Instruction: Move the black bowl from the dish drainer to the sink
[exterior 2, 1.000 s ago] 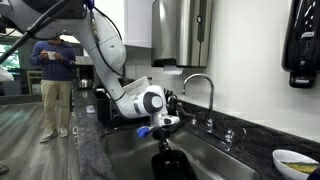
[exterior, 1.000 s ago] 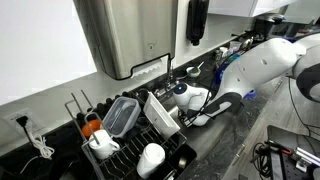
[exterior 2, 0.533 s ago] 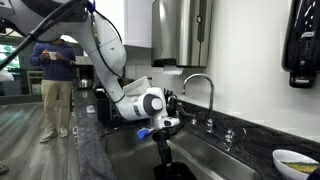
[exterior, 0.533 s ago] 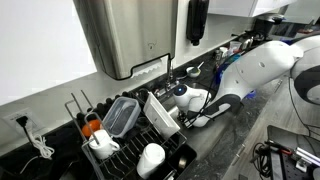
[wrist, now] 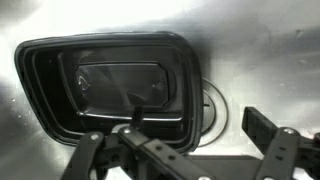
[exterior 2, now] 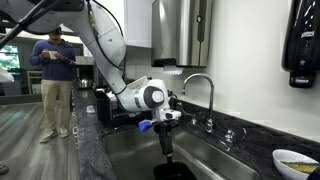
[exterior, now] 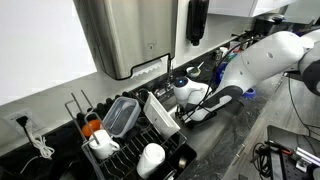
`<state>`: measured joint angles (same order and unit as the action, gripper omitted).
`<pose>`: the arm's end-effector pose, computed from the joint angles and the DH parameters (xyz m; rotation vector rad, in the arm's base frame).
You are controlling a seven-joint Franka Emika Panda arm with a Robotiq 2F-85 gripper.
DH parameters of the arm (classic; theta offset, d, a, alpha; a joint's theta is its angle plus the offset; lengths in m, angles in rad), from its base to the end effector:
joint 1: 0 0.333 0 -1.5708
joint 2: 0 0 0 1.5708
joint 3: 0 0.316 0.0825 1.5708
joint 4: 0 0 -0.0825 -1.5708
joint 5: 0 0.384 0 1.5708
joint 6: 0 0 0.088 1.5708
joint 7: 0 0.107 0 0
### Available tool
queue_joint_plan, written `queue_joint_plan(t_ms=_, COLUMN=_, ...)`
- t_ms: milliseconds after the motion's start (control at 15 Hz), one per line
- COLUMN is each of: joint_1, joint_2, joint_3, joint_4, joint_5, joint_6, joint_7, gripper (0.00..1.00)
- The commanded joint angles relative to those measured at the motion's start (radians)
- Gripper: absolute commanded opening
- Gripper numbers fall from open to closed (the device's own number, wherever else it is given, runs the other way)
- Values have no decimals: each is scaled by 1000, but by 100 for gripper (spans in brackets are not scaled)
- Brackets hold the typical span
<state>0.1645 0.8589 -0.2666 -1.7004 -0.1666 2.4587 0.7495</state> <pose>0.6537 -0.0546 0.1026 2.6856 -0.8833 0.0267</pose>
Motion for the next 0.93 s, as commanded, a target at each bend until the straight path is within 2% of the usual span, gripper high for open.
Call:
queue_joint_plan(t_ms=0, joint_1=-34, joint_2=-97, joint_3=29, joint_4=-83, joint_5=25, joint_6=-10, joint_7=-75, gripper=100)
queue_joint_plan(t_ms=600, joint_1=-32, joint_2=-286, joint_3=8, joint_4=-259, joint_5=-11, joint_6=-22, joint_7=-220, gripper=100)
queue_joint_plan(t_ms=867, joint_1=-26, joint_2=-390, joint_3=-1, joint_4=-340, joint_5=-40, joint_6=-63, joint_7=-227, gripper=100)
